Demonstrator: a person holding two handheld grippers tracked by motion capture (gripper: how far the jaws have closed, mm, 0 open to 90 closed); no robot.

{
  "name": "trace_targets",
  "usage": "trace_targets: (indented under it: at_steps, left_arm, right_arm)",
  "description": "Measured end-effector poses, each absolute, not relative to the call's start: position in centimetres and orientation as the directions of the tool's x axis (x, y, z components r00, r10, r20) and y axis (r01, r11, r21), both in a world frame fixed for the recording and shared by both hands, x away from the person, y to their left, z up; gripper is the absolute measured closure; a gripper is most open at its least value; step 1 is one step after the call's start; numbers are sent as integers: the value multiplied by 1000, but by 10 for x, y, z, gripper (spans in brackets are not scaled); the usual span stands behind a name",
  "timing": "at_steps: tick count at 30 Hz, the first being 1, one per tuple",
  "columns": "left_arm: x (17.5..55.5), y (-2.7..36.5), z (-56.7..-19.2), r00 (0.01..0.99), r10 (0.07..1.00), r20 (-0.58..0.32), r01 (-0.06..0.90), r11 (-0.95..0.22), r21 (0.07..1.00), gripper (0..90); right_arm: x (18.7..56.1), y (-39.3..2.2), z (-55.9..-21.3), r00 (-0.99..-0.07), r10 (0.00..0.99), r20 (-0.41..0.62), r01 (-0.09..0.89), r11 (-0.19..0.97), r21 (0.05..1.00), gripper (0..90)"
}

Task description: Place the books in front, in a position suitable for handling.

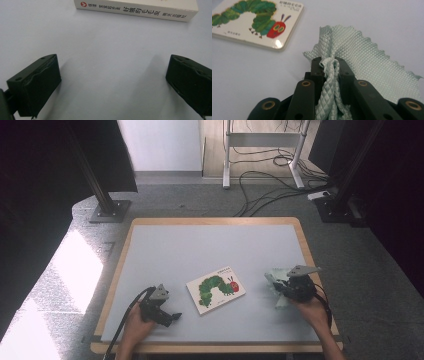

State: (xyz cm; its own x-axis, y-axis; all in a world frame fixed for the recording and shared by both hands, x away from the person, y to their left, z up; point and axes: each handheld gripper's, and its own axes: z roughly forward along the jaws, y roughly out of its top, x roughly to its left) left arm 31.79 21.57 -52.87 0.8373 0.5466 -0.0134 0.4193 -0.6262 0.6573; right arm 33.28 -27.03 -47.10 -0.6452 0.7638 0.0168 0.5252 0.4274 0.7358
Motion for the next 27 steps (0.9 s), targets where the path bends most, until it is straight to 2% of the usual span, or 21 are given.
trace_targets:
  at_steps: [14,19,27]
  left_arm:
    - [318,216,-529,836,549,-14,421,-625,658,0]
    - [318,216,-529,836,549,-14,421,-625,657,0]
    - [318,215,-529,834,552,-15,424,-623,657,0]
  right_arm:
    - [321,-272,-516,-635,771,34,577,444,686,769]
    - [321,-275,-520,-636,770,56,577,426,697,758]
    - [322,-270,-514,-644,764,31,568,451,688,634]
